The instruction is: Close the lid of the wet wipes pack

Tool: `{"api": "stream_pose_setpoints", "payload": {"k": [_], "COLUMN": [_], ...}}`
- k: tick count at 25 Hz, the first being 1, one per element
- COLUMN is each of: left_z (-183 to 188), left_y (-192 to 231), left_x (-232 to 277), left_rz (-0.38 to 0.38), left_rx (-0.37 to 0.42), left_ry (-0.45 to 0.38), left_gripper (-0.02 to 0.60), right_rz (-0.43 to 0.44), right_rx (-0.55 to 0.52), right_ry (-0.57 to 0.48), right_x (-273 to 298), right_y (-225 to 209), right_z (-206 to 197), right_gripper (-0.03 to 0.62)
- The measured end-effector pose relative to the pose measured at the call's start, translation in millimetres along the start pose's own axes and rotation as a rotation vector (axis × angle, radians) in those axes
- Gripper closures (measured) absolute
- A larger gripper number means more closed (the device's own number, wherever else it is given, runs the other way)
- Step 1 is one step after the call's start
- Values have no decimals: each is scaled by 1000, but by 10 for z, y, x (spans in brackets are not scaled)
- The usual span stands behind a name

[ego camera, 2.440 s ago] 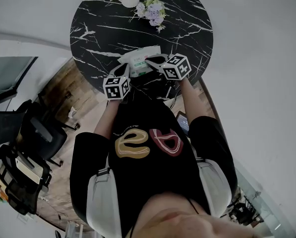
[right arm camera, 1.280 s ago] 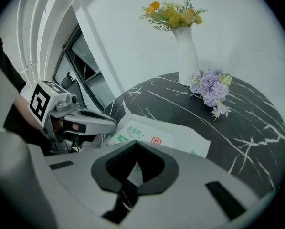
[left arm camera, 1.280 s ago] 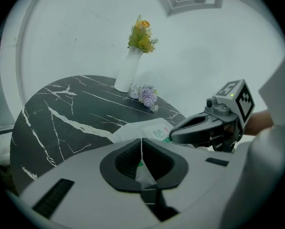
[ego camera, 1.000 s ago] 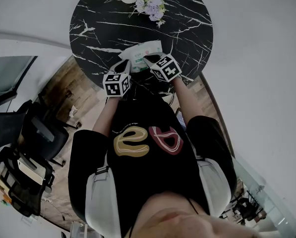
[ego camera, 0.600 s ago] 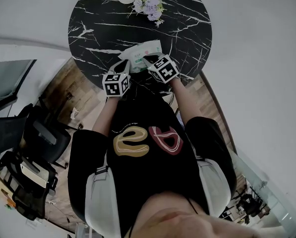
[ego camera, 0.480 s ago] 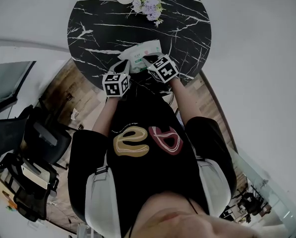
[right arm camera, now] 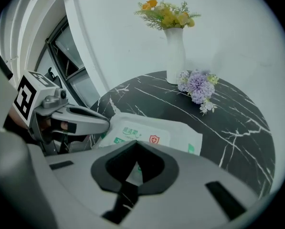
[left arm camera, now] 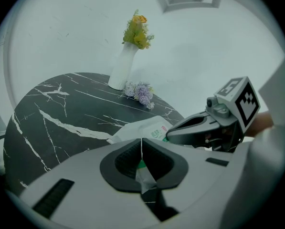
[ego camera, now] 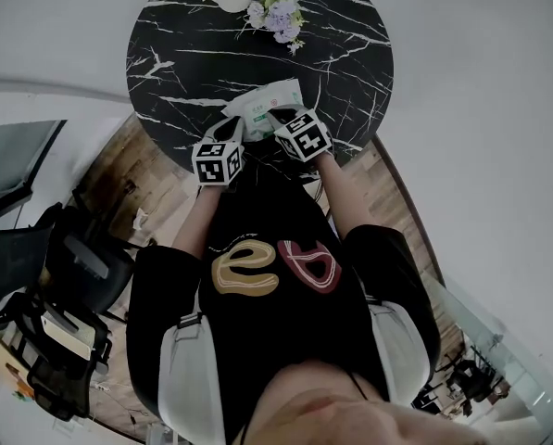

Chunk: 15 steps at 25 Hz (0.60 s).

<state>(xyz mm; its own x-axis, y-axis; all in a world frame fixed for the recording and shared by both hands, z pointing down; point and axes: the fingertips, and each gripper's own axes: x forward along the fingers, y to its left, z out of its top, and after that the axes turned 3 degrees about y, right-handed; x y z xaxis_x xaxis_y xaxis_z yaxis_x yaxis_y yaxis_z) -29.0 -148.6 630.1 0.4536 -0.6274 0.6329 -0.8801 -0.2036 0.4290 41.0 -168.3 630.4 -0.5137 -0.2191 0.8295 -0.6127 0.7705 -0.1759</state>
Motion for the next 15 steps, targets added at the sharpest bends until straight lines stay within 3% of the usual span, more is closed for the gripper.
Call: {"api": "stream_pose_setpoints", "payload": {"k": [9,15], "left_z": [-3,-6], "left_y": [-21,5], "left_x": [-66,-128], "left_rz": [-23,-39], "left_rx": [3,17], "left_ry": [1,-3], "left_gripper": [560,560], "right_rz": [-119,-128], "right_rx": [54,126], "right_ry": [-80,-95], "right_x": [-35,-38], "right_y": [7,0], "right_z": [5,6], "right_gripper": [583,583]}}
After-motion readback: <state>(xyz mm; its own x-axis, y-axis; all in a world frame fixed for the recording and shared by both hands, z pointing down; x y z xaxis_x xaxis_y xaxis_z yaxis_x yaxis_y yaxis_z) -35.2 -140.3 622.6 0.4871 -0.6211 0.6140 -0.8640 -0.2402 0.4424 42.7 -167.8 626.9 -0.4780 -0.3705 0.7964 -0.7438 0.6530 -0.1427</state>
